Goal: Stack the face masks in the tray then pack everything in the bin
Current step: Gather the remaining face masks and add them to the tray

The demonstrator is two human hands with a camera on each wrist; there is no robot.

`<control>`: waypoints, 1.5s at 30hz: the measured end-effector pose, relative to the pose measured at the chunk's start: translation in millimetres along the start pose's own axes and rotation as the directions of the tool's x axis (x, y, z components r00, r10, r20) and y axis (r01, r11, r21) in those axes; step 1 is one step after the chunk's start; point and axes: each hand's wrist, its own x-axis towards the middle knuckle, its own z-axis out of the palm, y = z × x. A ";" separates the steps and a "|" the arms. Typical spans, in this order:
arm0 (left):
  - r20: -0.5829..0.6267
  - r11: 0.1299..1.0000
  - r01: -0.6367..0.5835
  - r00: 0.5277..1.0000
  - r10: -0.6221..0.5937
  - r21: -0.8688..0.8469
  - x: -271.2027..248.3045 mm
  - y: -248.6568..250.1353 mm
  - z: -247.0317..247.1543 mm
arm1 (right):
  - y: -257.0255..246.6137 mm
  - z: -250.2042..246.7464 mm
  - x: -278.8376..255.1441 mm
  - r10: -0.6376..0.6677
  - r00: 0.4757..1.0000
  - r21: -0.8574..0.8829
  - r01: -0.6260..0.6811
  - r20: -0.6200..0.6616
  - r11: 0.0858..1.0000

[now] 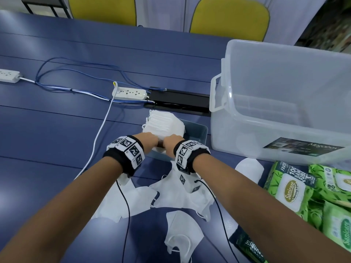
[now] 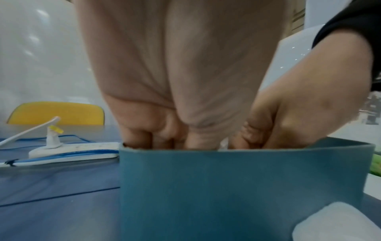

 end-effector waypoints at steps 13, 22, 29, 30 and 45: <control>0.119 0.988 -0.071 0.991 0.054 0.136 -10.0 19.2 -12.9 | 19.7 16.2 -32.7 -0.123 0.992 0.335 0.124 -0.026 0.934; -0.368 0.971 0.080 0.916 -0.160 -0.224 -34.2 35.8 37.5 | 62.8 34.9 -70.8 -0.046 0.981 0.160 0.076 -0.187 0.984; -0.483 0.971 0.060 0.859 -0.168 -0.232 -27.3 38.1 50.0 | 52.9 57.8 -65.8 -0.038 0.958 -0.039 0.029 -0.284 0.999; -0.473 0.972 0.071 0.864 -0.172 -0.223 -25.7 38.6 49.4 | 52.7 62.5 -65.5 -0.042 0.946 -0.027 0.035 -0.322 0.999; -0.695 0.947 -0.066 0.695 -0.183 -0.315 -62.5 91.9 115.9 | 127.2 141.8 -145.3 0.462 0.800 0.386 -0.316 -0.383 0.867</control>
